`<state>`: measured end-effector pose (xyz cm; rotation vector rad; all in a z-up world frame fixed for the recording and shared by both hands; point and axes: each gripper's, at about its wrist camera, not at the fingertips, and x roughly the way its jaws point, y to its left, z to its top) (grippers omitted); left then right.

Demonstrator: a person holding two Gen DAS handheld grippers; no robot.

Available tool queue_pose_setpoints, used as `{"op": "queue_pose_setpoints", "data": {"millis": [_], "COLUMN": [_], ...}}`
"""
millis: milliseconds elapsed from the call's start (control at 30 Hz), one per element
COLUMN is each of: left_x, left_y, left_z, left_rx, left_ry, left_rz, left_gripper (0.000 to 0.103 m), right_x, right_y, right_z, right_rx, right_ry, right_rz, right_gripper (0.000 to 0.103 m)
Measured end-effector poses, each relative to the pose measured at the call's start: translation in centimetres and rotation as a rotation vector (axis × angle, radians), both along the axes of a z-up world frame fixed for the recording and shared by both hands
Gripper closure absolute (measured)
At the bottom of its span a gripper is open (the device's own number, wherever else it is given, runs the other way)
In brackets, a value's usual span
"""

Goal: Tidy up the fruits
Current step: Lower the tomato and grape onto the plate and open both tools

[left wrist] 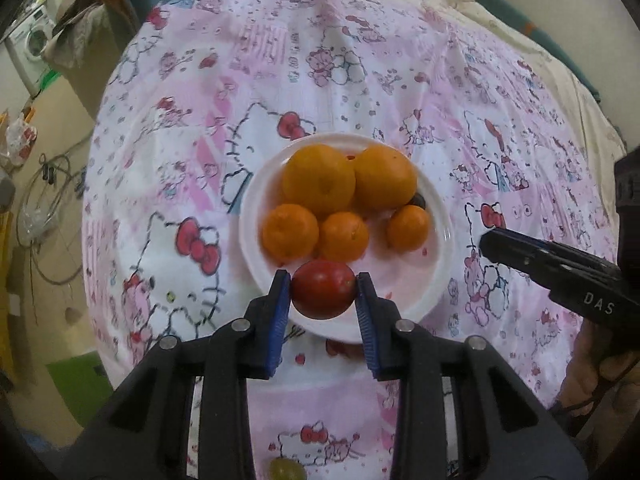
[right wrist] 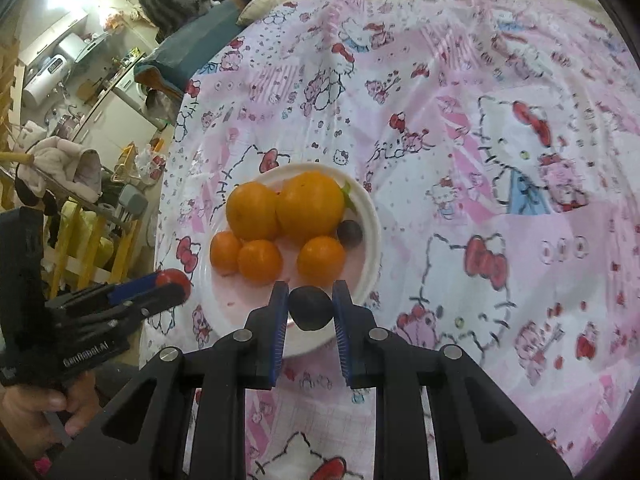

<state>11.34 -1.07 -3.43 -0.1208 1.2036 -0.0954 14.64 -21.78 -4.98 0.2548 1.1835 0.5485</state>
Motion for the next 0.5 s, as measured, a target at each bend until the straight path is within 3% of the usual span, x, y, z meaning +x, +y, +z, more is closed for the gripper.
{"op": "queue_pose_setpoints", "data": {"millis": [200, 500], "left_x": [1.5, 2.7], "left_y": [-2.3, -2.8], "left_z": [-1.8, -3.4], "left_rx": [0.02, 0.036], "left_ry": [0.026, 0.031], "left_rz": [-0.061, -0.052], "left_gripper": [0.074, 0.073], "right_x": [1.2, 1.6], "right_y": [0.1, -0.3], "right_z": [-2.6, -4.5], "right_rx": [0.045, 0.083], "right_ry": [0.077, 0.138], "right_rz": [-0.029, -0.047], "right_gripper": [0.079, 0.078]}}
